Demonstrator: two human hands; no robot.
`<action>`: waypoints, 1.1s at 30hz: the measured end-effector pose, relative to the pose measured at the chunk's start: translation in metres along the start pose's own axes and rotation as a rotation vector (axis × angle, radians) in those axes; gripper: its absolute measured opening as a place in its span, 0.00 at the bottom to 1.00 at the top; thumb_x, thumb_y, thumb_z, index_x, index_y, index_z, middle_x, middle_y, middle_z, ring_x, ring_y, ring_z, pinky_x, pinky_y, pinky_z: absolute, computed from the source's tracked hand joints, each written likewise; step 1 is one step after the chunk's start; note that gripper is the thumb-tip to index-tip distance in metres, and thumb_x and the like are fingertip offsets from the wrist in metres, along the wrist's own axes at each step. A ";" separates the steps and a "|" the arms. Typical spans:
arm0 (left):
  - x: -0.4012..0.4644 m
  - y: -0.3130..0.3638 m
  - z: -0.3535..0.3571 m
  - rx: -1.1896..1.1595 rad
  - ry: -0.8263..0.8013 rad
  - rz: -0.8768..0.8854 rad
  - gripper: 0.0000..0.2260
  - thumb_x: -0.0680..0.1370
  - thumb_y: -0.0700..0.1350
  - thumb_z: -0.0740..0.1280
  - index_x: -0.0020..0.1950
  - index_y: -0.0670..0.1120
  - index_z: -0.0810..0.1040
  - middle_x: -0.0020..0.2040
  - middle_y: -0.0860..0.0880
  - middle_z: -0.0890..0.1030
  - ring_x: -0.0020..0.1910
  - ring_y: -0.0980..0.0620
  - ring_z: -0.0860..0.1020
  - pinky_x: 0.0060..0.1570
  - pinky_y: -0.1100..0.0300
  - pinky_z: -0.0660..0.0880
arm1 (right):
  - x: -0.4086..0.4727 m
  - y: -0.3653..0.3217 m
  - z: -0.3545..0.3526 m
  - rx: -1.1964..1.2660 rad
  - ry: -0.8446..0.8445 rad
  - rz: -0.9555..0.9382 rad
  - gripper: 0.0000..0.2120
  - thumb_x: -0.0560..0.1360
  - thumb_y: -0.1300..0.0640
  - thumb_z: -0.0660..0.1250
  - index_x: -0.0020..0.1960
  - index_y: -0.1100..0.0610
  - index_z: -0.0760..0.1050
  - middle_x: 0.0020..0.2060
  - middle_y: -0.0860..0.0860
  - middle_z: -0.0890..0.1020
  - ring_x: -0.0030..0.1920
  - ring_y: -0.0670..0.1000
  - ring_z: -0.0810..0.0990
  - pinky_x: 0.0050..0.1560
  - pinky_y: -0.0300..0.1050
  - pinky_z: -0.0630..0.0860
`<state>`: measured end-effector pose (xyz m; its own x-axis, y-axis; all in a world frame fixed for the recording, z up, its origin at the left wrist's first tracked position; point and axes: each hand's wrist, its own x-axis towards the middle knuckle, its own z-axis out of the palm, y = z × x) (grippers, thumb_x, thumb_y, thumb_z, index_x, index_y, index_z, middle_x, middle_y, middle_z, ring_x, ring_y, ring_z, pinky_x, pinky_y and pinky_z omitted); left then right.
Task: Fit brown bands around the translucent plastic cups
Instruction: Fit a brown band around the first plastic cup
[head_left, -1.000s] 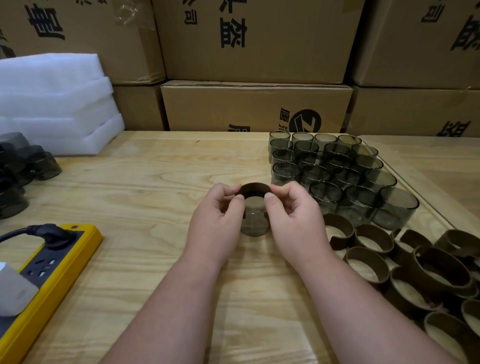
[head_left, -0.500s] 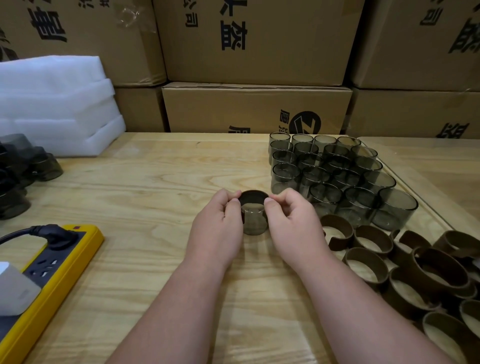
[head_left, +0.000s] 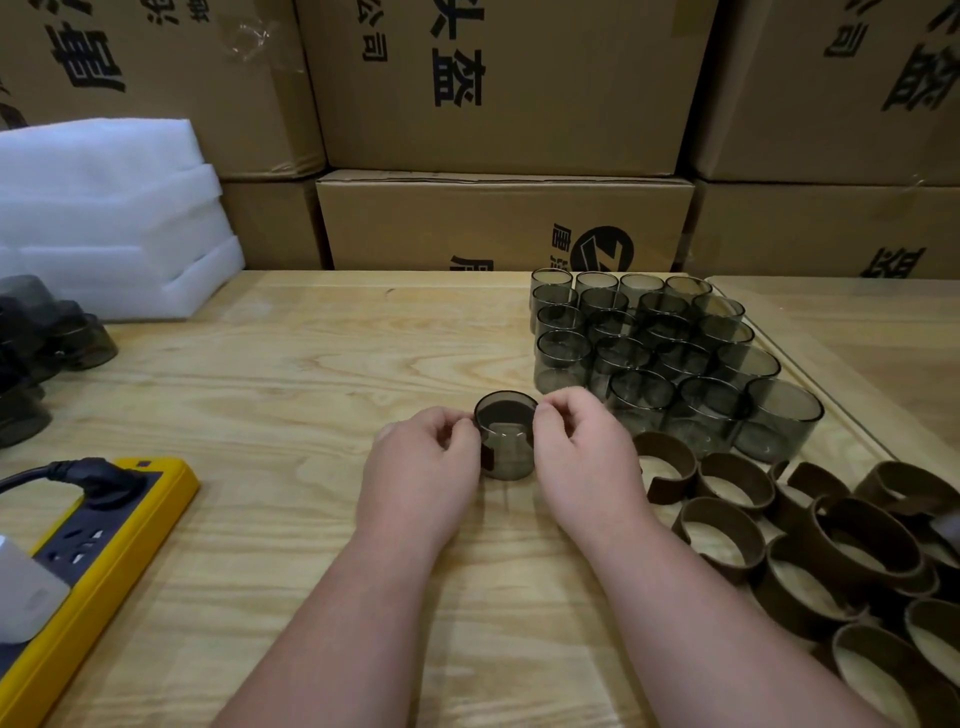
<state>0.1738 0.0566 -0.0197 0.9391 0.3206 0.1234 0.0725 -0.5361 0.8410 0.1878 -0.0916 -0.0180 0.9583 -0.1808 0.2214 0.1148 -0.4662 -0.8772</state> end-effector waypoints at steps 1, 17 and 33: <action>-0.002 0.002 -0.001 0.016 0.011 -0.004 0.16 0.74 0.57 0.58 0.50 0.58 0.85 0.45 0.55 0.85 0.56 0.52 0.79 0.57 0.52 0.77 | 0.000 0.000 0.000 0.000 0.006 0.007 0.07 0.81 0.49 0.61 0.50 0.46 0.78 0.40 0.43 0.82 0.43 0.43 0.78 0.39 0.41 0.71; -0.004 0.003 -0.004 -0.145 -0.095 0.084 0.19 0.78 0.50 0.73 0.68 0.61 0.79 0.58 0.56 0.83 0.48 0.73 0.79 0.44 0.81 0.69 | 0.000 0.003 0.000 0.011 -0.108 -0.081 0.23 0.77 0.47 0.71 0.71 0.46 0.74 0.60 0.38 0.74 0.49 0.38 0.79 0.54 0.43 0.79; 0.003 -0.006 0.000 -0.109 -0.090 0.149 0.19 0.78 0.45 0.74 0.69 0.50 0.80 0.62 0.58 0.82 0.39 0.87 0.68 0.44 0.86 0.63 | 0.005 0.003 -0.001 -0.042 -0.068 -0.117 0.26 0.74 0.50 0.77 0.70 0.53 0.78 0.55 0.42 0.78 0.50 0.43 0.80 0.55 0.40 0.77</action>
<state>0.1759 0.0613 -0.0244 0.9633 0.1704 0.2073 -0.1018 -0.4827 0.8698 0.1921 -0.0952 -0.0194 0.9546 -0.0647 0.2908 0.2171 -0.5171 -0.8279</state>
